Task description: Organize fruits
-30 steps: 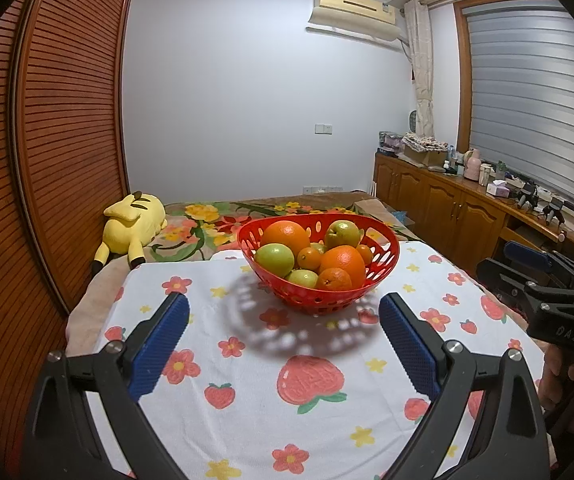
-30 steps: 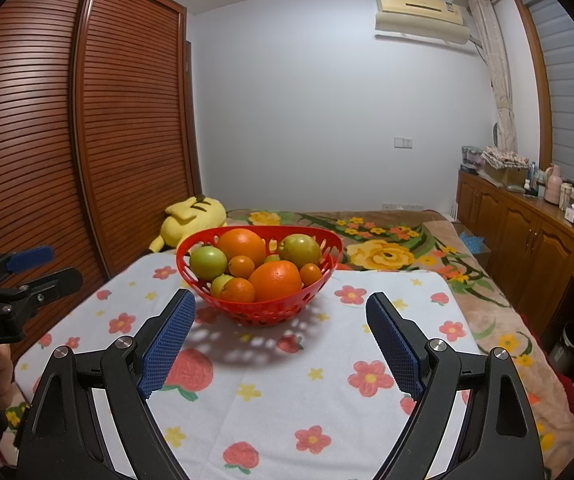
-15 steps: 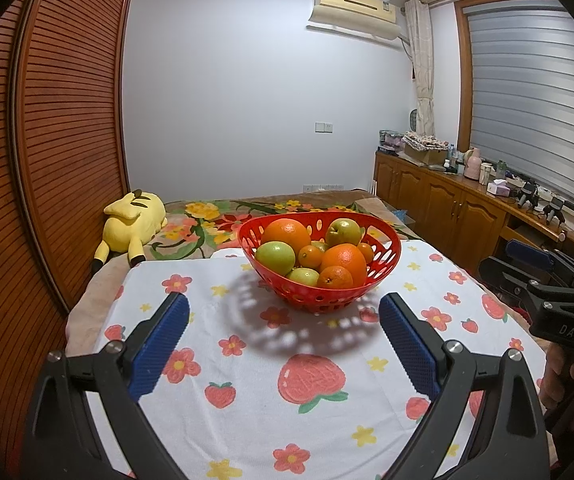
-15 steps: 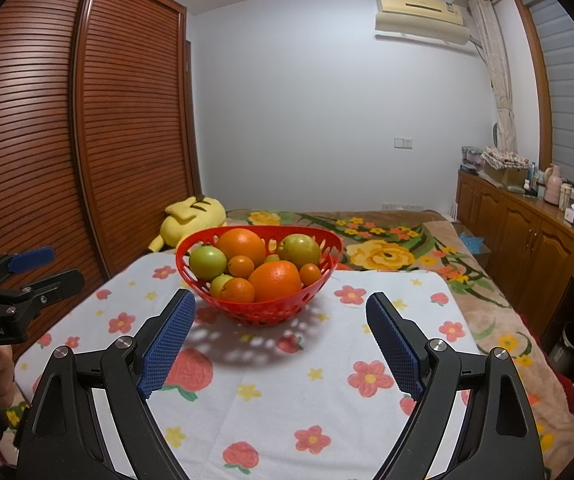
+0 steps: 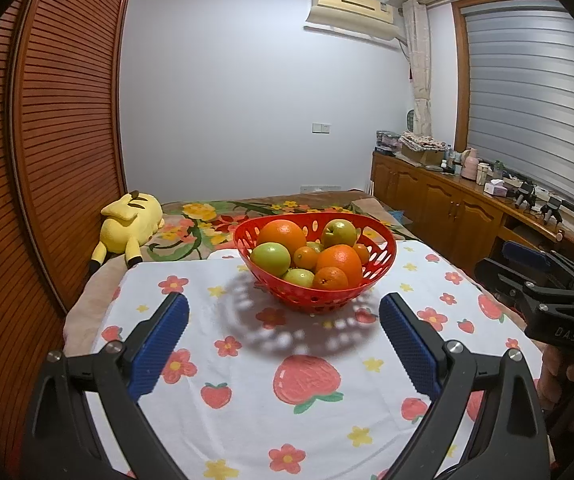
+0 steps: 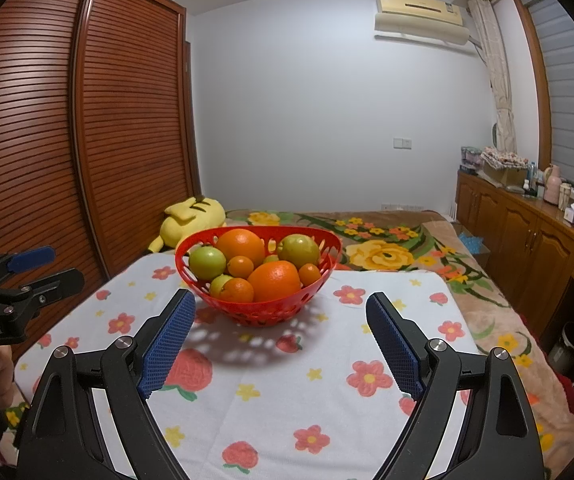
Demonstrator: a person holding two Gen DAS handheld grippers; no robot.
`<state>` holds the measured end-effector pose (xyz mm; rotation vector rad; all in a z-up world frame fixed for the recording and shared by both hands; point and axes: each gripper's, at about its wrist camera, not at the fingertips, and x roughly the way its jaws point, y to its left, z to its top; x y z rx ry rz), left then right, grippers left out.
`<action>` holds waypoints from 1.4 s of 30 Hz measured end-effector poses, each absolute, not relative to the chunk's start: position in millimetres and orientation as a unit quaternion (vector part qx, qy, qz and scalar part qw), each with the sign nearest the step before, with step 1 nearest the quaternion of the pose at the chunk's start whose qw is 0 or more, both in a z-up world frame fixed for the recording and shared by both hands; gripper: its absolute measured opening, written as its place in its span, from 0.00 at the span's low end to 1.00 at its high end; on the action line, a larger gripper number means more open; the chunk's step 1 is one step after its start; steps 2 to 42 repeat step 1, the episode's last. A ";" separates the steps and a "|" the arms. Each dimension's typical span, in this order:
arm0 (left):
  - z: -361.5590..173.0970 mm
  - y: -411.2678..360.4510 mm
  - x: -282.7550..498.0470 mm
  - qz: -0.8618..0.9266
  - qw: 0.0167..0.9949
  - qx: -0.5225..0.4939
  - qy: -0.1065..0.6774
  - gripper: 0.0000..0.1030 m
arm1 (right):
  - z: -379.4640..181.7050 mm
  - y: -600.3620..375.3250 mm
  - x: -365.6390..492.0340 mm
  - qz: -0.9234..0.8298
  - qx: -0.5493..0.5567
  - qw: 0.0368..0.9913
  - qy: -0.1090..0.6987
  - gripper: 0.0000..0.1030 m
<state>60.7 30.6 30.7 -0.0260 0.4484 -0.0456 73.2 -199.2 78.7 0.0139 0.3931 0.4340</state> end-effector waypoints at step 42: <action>30.8 29.7 61.3 -0.023 0.975 -0.013 0.223 0.94 | 78.8 -199.3 73.0 0.214 0.007 0.958 0.193 0.87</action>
